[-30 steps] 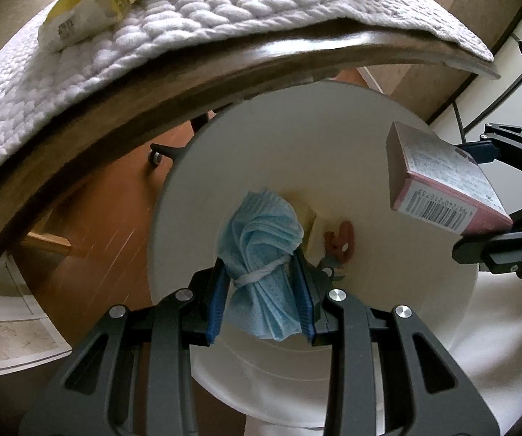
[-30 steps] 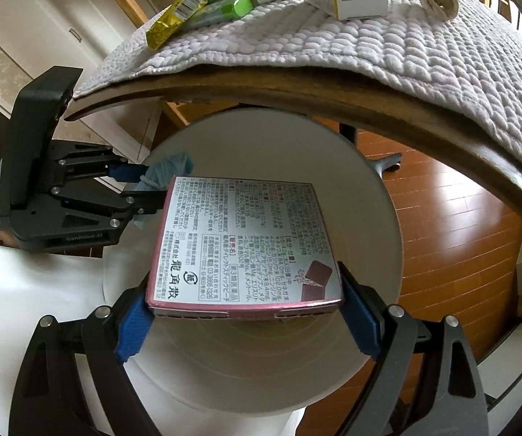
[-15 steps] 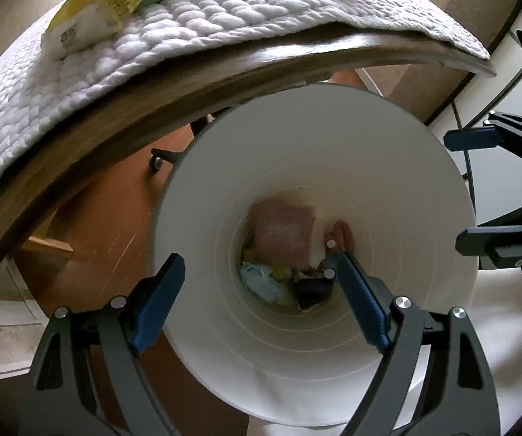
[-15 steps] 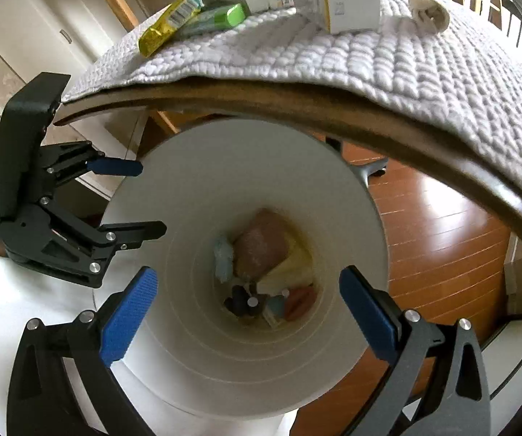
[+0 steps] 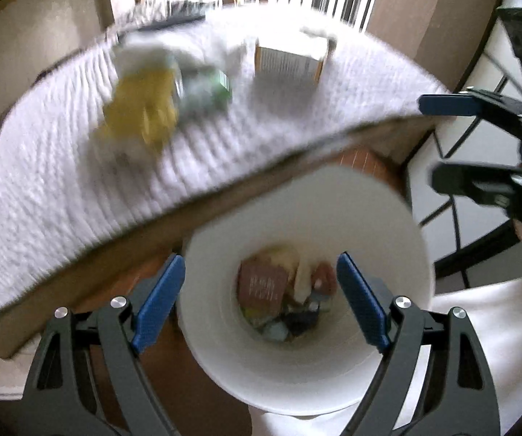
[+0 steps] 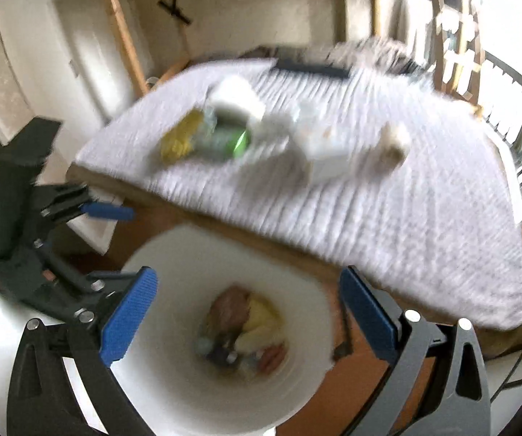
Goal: Collect trash
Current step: 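Grasp the yellow packet with the left tool while the right tool grasps the beige bandage roll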
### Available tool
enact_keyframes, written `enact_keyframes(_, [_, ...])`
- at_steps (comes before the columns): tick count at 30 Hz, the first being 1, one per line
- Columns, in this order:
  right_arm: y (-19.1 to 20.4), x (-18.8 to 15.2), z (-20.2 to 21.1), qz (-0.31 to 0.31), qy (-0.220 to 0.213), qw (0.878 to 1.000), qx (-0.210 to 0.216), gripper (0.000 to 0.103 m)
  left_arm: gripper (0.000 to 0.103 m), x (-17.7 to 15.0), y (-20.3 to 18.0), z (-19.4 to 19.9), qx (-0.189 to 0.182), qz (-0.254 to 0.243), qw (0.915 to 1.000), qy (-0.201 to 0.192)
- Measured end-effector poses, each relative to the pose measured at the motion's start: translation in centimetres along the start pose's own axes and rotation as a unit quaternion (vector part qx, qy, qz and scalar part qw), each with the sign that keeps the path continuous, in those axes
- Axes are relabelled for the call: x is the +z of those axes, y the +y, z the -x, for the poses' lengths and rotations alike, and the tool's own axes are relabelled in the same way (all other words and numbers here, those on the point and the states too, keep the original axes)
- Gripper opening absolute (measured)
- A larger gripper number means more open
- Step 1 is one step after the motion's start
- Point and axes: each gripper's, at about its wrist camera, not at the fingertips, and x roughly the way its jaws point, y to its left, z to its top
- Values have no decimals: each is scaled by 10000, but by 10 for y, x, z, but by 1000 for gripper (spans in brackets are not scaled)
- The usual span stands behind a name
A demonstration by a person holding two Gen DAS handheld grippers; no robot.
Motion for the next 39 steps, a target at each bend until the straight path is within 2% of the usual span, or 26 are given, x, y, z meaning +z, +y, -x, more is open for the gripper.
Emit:
enact_keyframes(2, [-3, 11, 7, -34, -238, 9996, -133, 99, 96, 11, 3, 12, 92, 13, 9997, -228])
enact_keyframes(4, [-10, 23, 9, -122, -436, 9987, -221, 99, 96, 24, 11, 20, 220, 41, 9988, -432])
enact_keyframes(8, [-28, 45, 2, -364, -556, 9967, -461, 99, 97, 40, 27, 24, 479, 174, 9965, -664])
enact_keyframes(13, [-57, 66, -10, -726, -666, 9928, -686, 99, 97, 54, 52, 8, 727, 400, 9945, -641])
enact_keyframes(22, [-111, 96, -49, -1233, -565, 9844, -1123, 98, 97, 72, 84, -23, 629, 831, 9928, -582])
enact_keyframes(31, [-134, 100, -88, -1519, -179, 9818, -1128, 78, 79, 82, 89, -42, 493, 906, 9936, -455])
enact_keyframes(34, [-134, 102, -95, -1437, -88, 9833, -1113, 65, 74, 82, 87, -47, 510, 856, 9942, -407])
enact_keyframes(37, [-133, 102, -100, -1395, -8, 9839, -1117, 63, 73, 83, 88, -48, 504, 829, 9944, -425])
enact_keyframes(39, [-134, 103, -105, -1421, 36, 9839, -1085, 58, 68, 83, 88, -48, 491, 813, 9945, -434])
